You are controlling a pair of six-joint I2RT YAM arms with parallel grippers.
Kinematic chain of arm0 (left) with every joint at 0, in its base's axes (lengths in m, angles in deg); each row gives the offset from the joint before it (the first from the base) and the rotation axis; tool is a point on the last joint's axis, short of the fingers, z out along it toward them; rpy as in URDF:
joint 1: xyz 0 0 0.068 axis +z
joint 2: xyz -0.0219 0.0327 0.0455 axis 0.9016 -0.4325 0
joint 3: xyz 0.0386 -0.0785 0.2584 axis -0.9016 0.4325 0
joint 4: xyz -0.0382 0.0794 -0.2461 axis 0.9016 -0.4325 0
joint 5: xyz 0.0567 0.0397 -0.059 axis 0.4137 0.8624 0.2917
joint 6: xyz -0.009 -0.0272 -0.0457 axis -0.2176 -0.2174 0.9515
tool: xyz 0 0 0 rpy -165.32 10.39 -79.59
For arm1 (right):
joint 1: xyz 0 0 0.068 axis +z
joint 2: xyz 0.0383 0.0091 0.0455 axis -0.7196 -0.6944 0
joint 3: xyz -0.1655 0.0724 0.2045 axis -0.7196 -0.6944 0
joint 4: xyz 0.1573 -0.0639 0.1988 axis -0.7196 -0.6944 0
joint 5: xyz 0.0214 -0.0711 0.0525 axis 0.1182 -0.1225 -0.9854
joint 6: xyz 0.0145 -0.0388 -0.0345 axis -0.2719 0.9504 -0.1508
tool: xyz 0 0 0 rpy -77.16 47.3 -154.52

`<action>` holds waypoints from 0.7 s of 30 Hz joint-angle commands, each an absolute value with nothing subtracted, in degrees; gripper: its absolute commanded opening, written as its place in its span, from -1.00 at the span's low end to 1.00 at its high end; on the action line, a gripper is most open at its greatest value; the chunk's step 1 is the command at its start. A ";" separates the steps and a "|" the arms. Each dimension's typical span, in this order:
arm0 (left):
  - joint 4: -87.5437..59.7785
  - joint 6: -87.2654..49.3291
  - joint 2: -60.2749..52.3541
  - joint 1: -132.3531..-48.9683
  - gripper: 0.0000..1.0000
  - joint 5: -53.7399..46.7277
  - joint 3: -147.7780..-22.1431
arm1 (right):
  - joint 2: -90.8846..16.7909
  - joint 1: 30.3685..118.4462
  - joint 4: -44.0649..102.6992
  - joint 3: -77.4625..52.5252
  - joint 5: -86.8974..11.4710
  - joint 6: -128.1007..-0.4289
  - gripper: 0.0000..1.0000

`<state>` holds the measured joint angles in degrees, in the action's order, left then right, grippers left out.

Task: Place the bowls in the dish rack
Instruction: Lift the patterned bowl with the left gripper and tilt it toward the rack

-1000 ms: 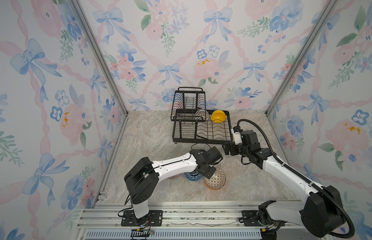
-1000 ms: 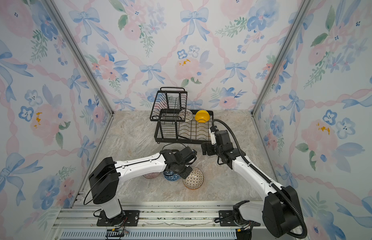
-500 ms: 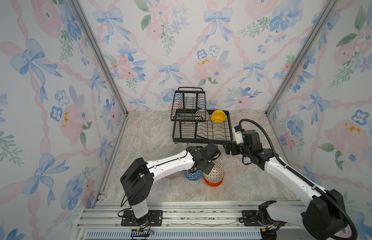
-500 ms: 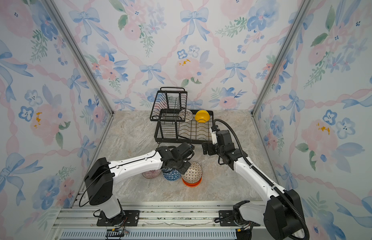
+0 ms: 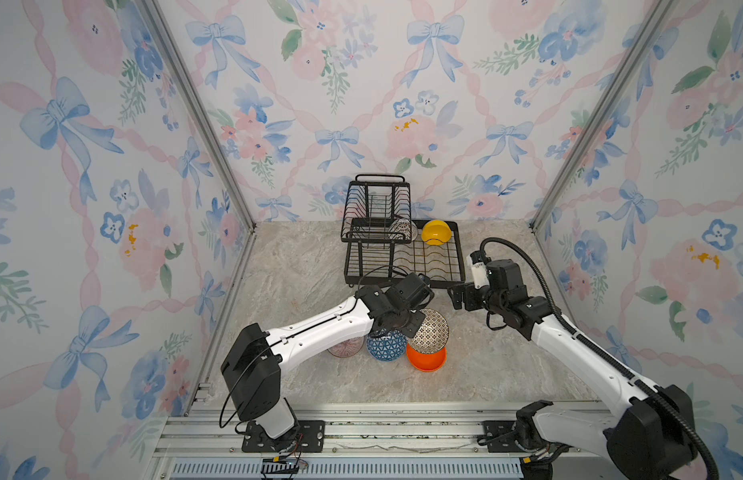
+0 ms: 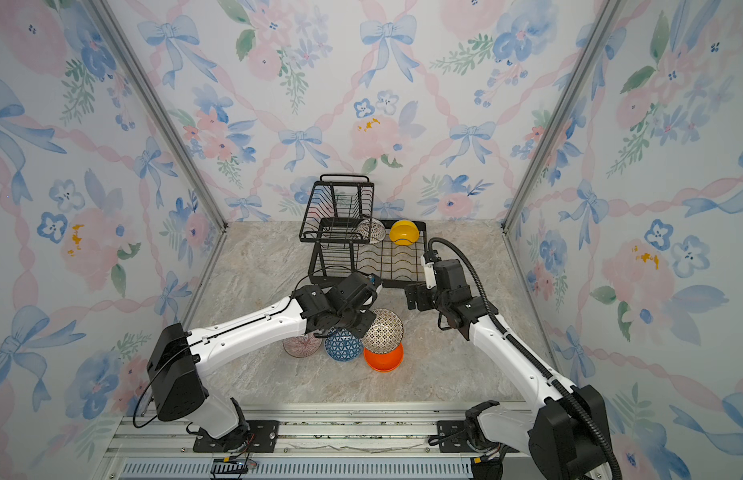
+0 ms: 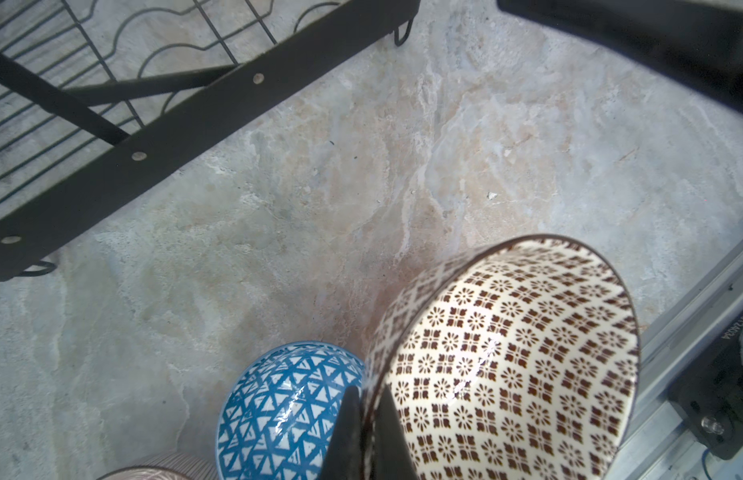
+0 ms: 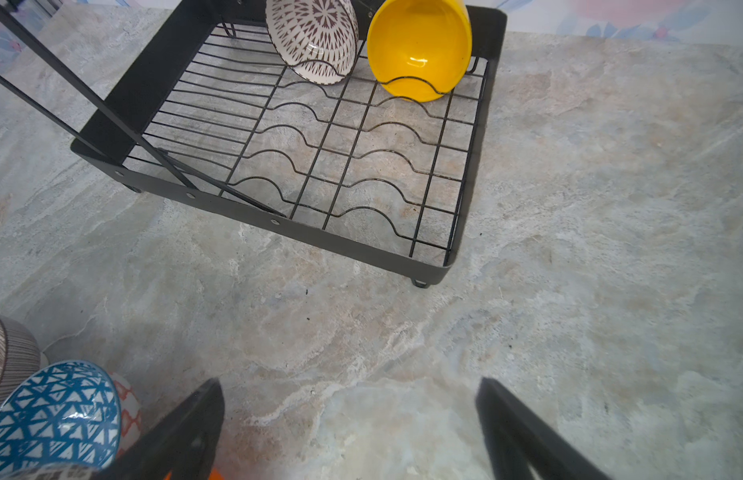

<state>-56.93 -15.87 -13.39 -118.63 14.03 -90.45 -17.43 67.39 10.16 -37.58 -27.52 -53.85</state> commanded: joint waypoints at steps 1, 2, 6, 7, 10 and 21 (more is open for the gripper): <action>-53.59 -16.85 -10.13 -116.62 -1.00 17.74 -91.63 | -15.13 66.77 7.50 -34.79 -29.03 -53.62 0.94; -52.07 -16.85 -9.53 -115.86 -1.00 18.37 -90.79 | -14.74 66.78 6.97 -34.32 -29.37 -53.79 0.93; -45.96 -17.38 -7.43 -113.44 -1.00 21.34 -88.50 | -13.04 66.76 4.97 -32.08 -32.45 -54.87 0.93; -44.58 -17.75 -7.22 -113.26 -1.00 22.14 -88.26 | -12.73 66.83 4.62 -31.45 -33.16 -55.25 0.94; -39.39 -18.99 -6.39 -112.98 -1.00 25.10 -87.07 | -12.60 67.92 5.61 -30.13 -35.97 -57.76 0.94; -25.36 -21.03 -5.40 -111.44 -1.00 26.13 -82.85 | -19.01 75.16 3.78 -23.63 -31.23 -61.03 0.95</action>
<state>-33.48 -20.11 -7.90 -112.21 25.39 -83.13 -17.58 74.38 5.90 -25.06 -33.11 -59.08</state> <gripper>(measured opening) 0.049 0.973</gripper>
